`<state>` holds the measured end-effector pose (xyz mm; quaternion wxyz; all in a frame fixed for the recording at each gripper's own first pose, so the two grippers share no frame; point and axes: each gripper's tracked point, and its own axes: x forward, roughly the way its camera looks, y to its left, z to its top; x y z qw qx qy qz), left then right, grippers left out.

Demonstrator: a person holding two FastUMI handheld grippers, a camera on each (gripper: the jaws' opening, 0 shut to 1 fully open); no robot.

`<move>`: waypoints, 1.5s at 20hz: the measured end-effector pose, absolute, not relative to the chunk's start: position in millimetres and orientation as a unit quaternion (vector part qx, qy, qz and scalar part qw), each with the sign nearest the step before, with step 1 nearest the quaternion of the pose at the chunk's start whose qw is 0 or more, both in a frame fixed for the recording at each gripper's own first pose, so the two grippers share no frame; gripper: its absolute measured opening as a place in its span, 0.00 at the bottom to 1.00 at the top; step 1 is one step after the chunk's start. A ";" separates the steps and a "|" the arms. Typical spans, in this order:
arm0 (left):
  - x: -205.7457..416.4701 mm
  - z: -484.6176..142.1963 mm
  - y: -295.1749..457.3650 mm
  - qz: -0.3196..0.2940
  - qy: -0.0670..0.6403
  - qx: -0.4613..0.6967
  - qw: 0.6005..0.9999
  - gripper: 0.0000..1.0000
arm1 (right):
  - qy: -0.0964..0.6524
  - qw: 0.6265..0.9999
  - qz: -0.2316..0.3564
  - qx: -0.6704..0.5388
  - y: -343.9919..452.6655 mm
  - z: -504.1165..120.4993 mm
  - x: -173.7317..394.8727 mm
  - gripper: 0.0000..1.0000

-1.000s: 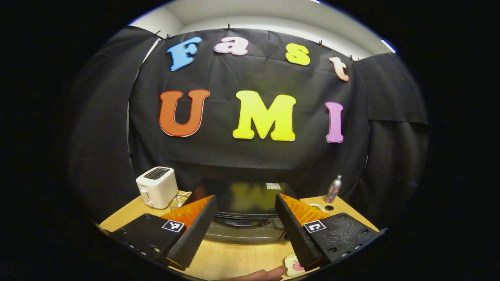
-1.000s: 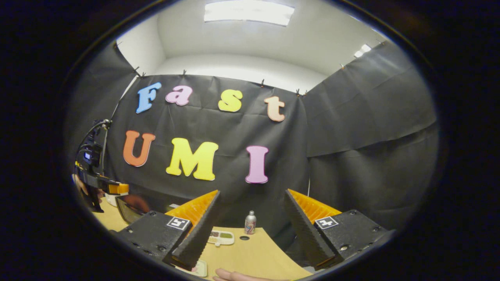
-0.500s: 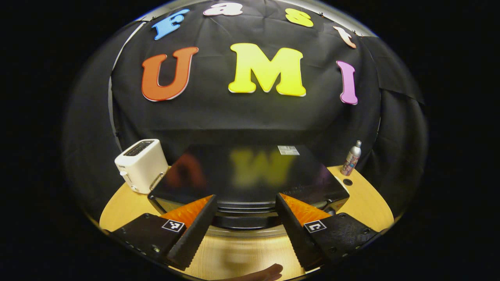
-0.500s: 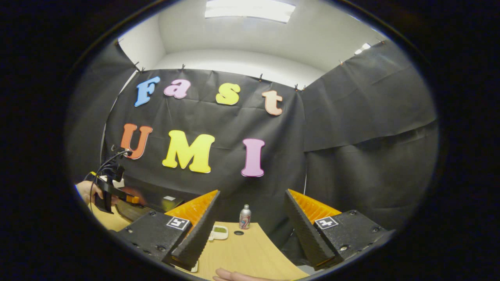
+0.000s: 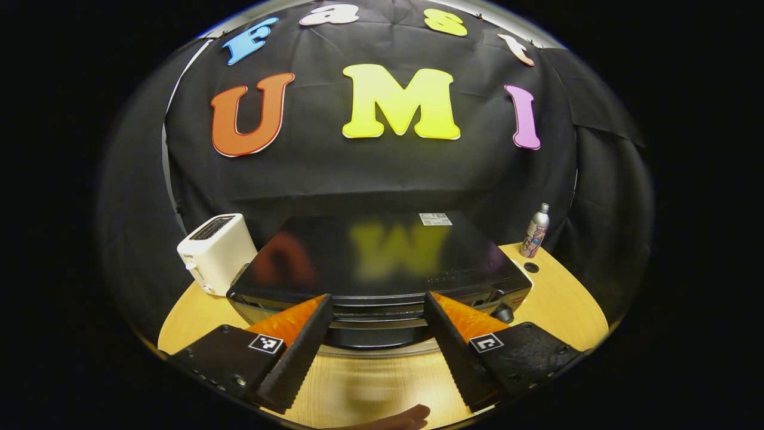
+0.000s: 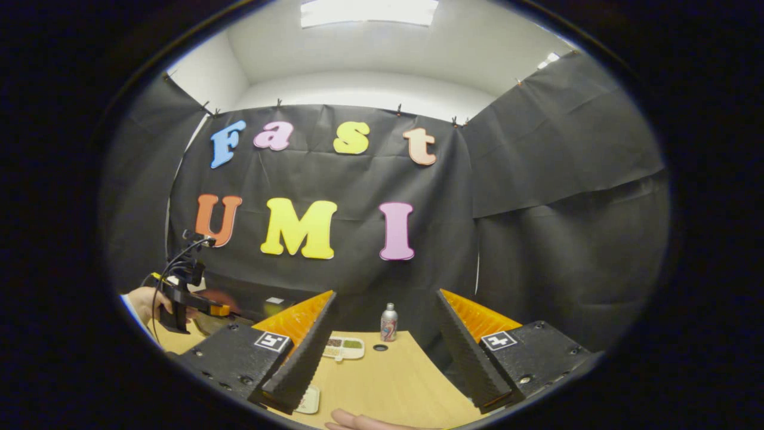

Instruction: Open the electric oven with the left hand, put the food in, and close the electric oven.

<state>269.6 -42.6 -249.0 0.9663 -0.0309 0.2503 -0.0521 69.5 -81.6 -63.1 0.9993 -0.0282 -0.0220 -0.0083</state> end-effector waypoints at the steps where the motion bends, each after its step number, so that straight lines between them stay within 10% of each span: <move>1: 264.4 -248.9 -40.9 -0.051 0.249 -0.031 0.967 0.97 | -0.024 0.999 -0.012 -0.026 -84.9 -60.3 65.6 0.98; 22: 133.5 -384.3 -46.8 -0.050 0.455 -0.049 0.888 0.95 | -0.001 1.000 -0.003 -0.010 -81.0 -53.3 5.4 0.97; 30: 131.4 -392.7 -42.7 -0.057 0.416 -0.032 0.907 0.93 | 0.019 1.000 0.006 -0.016 -72.7 -67.1 7.6 0.98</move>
